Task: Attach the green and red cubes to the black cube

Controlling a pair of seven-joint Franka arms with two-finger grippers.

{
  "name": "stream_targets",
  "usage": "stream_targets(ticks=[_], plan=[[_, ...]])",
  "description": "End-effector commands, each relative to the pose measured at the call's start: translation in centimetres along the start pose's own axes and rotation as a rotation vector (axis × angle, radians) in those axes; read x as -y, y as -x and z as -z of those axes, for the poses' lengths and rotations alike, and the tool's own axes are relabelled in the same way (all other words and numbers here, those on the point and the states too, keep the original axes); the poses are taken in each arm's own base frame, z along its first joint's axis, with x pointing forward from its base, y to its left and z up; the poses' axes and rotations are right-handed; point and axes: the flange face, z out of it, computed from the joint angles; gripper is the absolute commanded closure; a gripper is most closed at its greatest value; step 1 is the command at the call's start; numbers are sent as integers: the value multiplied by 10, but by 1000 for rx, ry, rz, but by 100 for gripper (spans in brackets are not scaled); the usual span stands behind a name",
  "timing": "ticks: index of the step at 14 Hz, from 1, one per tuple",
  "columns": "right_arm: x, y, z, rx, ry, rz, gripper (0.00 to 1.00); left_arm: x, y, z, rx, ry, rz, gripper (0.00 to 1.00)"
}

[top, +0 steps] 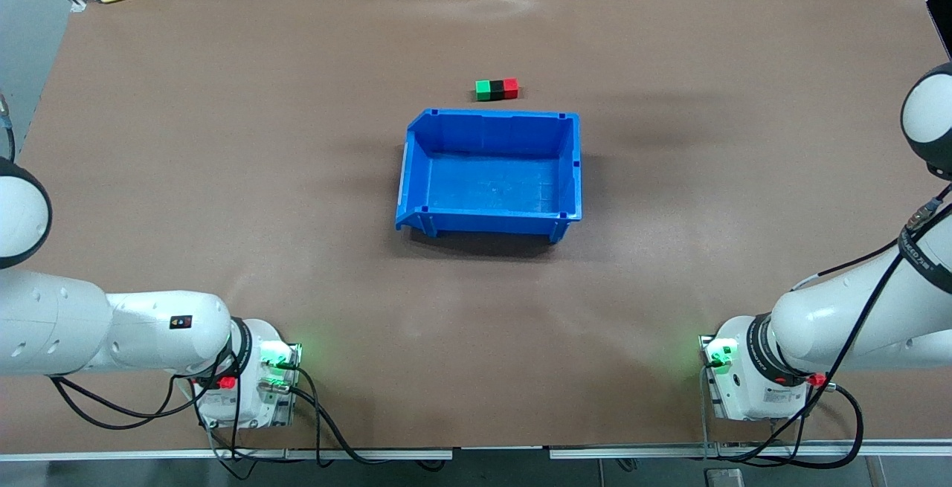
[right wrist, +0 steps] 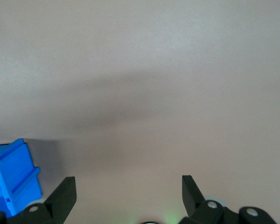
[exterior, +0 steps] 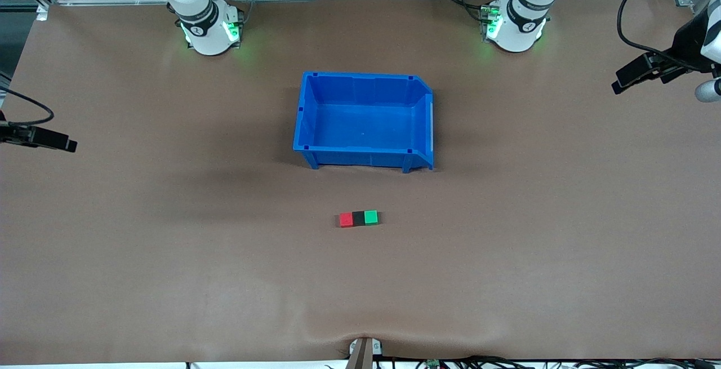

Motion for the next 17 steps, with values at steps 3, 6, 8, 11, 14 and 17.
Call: stream_targets(ticks=[3,6,8,11,14,17], plan=[[-6,33,8,4,9,27,0,4,6,5,2,9,-17,0],[-8,50,11,7,8,26,0,4,6,4,3,9,-17,0],[-11,60,9,5,6,21,0,3,7,3,7,8,-18,0],[-11,71,16,-40,31,26,0,3,7,3,9,7,-18,0],[-13,78,17,-44,35,22,0,4,7,3,9,7,-15,0],[-14,90,10,-62,31,24,0,4,7,3,9,7,-15,0]])
